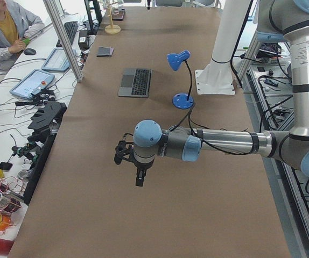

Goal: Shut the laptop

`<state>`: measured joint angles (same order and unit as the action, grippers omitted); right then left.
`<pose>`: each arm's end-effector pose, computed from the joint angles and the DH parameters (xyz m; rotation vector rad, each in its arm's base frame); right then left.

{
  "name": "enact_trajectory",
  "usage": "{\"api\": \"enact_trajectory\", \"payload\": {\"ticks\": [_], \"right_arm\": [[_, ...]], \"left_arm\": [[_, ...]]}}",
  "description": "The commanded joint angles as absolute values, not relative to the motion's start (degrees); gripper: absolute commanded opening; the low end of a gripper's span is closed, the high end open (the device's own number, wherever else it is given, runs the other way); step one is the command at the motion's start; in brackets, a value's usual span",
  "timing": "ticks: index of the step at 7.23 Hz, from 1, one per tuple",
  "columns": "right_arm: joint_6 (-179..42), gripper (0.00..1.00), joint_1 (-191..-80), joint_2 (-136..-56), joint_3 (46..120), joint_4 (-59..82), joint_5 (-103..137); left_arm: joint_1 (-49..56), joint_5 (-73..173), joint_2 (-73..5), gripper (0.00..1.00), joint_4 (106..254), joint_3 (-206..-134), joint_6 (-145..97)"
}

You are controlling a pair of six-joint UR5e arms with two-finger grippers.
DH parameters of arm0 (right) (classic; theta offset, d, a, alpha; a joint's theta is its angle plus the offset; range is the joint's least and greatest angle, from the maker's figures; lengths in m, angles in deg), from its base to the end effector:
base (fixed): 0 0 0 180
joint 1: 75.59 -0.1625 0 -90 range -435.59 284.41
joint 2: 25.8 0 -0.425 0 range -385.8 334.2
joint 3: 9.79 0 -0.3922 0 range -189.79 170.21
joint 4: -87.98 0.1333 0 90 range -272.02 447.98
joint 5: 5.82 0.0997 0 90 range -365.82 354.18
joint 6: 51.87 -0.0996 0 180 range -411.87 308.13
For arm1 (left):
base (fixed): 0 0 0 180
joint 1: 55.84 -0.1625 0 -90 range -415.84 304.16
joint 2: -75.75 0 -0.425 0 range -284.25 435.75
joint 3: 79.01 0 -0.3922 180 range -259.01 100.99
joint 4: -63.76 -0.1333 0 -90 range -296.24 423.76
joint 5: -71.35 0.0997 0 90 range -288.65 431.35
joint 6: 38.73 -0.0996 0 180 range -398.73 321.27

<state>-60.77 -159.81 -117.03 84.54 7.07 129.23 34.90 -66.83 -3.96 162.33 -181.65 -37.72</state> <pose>0.0127 -0.4986 0.6139 0.0999 -0.8024 -0.0322 -0.0646 -0.4256 0.6109 0.1772 0.8386 0.0515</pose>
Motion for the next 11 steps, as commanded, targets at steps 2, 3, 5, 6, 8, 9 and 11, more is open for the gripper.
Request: {"api": "enact_trajectory", "payload": {"ticks": [2,3,5,6,8,9,11], "right_arm": [[-60.83,1.00,-159.26,-117.03,84.52,7.13,133.40],[-60.75,1.00,-158.57,-116.85,84.78,7.21,132.61],[-60.75,1.00,-157.77,-116.24,84.96,7.21,132.17],[-60.83,1.00,-157.68,-116.24,85.57,7.21,132.25],[-71.04,0.89,-153.32,-116.24,91.77,7.21,132.25],[-77.82,0.89,-149.28,-116.15,96.25,7.21,132.08],[-89.69,0.83,-141.29,-113.79,103.21,7.21,130.15]], "left_arm": [[34.78,-69.71,-3.88,0.97,164.21,-181.58,-33.56],[34.69,-69.71,-4.06,0.89,166.13,-181.84,-30.59],[33.73,-69.62,-4.15,0.83,167.82,-181.85,-28.09],[33.64,-69.62,-4.32,0.83,167.82,-182.11,-27.83],[28.84,-69.71,-5.20,0.75,167.82,-186.64,-19.90],[23.93,-69.71,-6.07,0.67,168.61,-189.90,-11.83],[16.71,-69.80,-8.18,0.13,174.99,-192.12,1.81]]}}
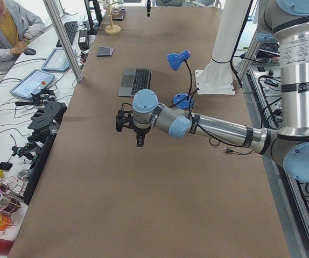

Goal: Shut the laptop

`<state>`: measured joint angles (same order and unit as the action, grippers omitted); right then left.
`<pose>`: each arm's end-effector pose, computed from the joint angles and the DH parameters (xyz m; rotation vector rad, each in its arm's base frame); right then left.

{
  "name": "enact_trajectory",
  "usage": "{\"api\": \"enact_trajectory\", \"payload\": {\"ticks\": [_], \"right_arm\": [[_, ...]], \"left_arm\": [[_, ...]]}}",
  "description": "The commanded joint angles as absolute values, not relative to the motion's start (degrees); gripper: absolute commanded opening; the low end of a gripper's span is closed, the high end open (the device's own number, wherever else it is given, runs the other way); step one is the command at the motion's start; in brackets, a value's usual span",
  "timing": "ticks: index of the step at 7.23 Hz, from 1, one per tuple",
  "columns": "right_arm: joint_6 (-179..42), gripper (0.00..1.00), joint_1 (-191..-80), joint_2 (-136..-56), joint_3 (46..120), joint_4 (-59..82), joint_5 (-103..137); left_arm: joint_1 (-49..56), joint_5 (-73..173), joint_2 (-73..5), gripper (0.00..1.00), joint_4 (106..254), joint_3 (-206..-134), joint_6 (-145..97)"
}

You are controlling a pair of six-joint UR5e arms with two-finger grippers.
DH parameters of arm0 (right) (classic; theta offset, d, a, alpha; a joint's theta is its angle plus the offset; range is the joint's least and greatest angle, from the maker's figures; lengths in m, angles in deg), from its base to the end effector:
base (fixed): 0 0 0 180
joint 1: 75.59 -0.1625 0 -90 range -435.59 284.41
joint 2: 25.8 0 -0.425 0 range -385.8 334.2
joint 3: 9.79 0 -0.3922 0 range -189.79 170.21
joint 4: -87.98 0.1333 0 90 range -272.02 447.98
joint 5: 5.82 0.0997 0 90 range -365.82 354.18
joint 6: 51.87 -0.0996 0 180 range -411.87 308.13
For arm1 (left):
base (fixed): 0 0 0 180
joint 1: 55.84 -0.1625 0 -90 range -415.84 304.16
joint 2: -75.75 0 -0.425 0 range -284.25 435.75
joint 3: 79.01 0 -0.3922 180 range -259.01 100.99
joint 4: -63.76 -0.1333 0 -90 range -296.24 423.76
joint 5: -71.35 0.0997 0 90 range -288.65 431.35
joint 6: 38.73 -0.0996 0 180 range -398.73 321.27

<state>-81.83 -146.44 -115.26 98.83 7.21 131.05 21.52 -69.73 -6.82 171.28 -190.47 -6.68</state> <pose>-0.1050 -0.4871 0.4713 0.0921 -0.9209 -0.0276 0.0425 -0.4447 0.4900 0.1443 0.9956 -0.0644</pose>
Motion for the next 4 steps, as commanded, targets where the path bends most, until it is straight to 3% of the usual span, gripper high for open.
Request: {"api": "enact_trajectory", "payload": {"ticks": [1,2,3,4], "right_arm": [[-98.54,0.81,-136.11,-111.86,106.11,7.21,128.49],[-105.59,0.79,-129.71,-109.76,109.01,7.21,123.60],[-110.18,0.68,-124.51,-107.30,110.26,7.21,120.68],[-114.14,0.31,-122.46,-105.10,110.97,7.13,121.17]], "left_arm": [[11.98,-69.80,-11.67,0.00,175.64,-193.87,12.49],[6.88,-69.62,-16.75,0.00,175.73,-195.02,23.74],[1.09,-68.14,-21.24,0.00,175.65,-195.29,29.94],[-3.76,-64.30,-23.63,0.00,175.64,-195.90,32.26]]}}
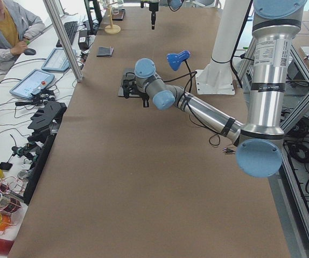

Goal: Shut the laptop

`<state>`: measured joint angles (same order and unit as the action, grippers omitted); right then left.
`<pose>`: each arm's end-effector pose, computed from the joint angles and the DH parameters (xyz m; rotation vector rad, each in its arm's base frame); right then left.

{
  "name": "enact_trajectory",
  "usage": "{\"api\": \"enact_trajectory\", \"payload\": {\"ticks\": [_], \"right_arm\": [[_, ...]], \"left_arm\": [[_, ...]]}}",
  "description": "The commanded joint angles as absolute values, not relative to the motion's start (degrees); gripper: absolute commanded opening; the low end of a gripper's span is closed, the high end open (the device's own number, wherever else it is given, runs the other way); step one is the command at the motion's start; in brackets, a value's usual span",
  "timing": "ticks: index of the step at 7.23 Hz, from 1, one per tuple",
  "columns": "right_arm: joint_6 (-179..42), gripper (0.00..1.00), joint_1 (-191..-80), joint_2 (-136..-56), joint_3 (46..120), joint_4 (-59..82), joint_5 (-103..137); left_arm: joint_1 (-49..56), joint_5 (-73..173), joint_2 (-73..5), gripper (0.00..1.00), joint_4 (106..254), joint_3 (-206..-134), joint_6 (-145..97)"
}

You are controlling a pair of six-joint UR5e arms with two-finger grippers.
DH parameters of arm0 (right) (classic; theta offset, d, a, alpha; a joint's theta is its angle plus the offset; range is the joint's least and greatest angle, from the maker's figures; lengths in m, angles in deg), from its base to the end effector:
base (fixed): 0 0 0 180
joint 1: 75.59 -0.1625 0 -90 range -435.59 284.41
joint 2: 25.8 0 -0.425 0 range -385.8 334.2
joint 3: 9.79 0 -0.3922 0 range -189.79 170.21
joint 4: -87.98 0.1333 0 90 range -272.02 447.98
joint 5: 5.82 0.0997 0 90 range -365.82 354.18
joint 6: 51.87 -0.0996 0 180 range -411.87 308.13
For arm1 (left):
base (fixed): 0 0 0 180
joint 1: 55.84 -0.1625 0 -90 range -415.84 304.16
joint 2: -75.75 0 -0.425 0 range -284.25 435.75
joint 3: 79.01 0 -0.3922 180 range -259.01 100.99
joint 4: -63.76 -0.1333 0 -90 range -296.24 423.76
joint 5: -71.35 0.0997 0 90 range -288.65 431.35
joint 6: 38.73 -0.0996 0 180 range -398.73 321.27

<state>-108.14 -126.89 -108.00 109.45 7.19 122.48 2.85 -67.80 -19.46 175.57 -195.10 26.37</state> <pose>-0.2544 -0.4320 0.3293 0.0591 -0.9954 0.0112 0.2029 -0.4451 0.3414 -0.0135 1.1681 -0.1240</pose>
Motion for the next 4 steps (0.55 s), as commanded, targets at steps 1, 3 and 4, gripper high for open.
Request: {"api": "enact_trajectory", "payload": {"ticks": [1,3,4], "right_arm": [[-116.45,0.00,-119.39,-105.08,112.45,7.13,121.27],[-121.79,0.00,-114.37,-100.37,112.65,7.13,121.00],[-125.83,0.00,-112.61,-95.46,110.21,6.78,120.57]], "left_arm": [[-8.16,-60.69,-25.57,0.00,175.47,-196.52,34.90],[-12.40,-59.16,-27.61,0.00,174.94,-196.43,36.07],[-14.16,-58.82,-27.87,0.00,174.94,-196.43,36.15]]}}
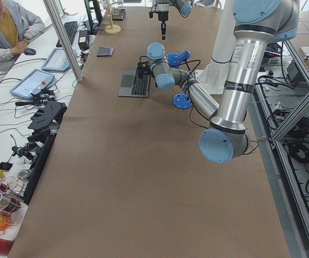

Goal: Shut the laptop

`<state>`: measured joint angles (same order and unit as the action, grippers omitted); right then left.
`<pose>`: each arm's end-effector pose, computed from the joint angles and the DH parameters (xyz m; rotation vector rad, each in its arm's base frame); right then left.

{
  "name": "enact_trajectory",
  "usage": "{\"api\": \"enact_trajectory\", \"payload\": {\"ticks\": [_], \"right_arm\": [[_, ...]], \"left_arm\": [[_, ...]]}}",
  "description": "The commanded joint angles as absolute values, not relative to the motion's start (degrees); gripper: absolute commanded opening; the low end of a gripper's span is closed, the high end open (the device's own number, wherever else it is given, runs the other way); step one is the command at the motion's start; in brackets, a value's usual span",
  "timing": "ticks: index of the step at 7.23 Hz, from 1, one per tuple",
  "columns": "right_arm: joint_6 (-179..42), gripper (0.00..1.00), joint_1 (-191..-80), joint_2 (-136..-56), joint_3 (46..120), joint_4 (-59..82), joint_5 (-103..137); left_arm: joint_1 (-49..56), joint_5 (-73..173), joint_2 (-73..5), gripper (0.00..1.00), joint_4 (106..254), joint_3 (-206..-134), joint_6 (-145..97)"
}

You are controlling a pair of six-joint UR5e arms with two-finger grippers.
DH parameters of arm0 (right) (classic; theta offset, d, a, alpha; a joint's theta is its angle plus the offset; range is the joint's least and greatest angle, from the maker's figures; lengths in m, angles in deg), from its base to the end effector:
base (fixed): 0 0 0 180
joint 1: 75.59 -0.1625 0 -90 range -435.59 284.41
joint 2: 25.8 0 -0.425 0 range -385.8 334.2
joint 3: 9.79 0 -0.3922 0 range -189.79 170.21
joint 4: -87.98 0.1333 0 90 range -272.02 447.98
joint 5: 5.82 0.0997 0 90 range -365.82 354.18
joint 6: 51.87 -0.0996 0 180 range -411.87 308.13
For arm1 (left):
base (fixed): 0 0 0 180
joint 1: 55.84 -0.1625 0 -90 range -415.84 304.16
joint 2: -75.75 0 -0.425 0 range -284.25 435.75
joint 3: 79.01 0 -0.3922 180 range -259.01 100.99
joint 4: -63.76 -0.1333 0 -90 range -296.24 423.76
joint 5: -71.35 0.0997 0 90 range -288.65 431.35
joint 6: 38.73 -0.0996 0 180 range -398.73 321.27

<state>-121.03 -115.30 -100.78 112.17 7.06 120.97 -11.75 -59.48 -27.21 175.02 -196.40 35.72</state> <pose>-0.3372 -0.3758 0.2481 -0.0332 -1.1068 -0.0189 0.3174 -0.4024 0.2709 -0.0452 1.2021 -0.0538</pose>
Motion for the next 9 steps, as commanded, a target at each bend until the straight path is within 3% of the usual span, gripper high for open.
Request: {"api": "enact_trajectory", "payload": {"ticks": [1,4,9], "right_arm": [[-127.09,0.00,-112.42,-93.06,108.27,7.03,120.30],[-126.58,0.00,-113.82,-91.28,107.81,7.13,116.35],[-126.93,0.00,-115.31,-86.62,101.48,9.50,114.24]], "left_arm": [[-15.83,-58.20,-29.79,0.00,174.85,-195.83,36.15],[-16.90,-55.58,-40.07,0.00,169.50,-190.65,36.24],[-16.55,-49.96,-41.06,0.00,169.84,-188.88,32.81]]}}
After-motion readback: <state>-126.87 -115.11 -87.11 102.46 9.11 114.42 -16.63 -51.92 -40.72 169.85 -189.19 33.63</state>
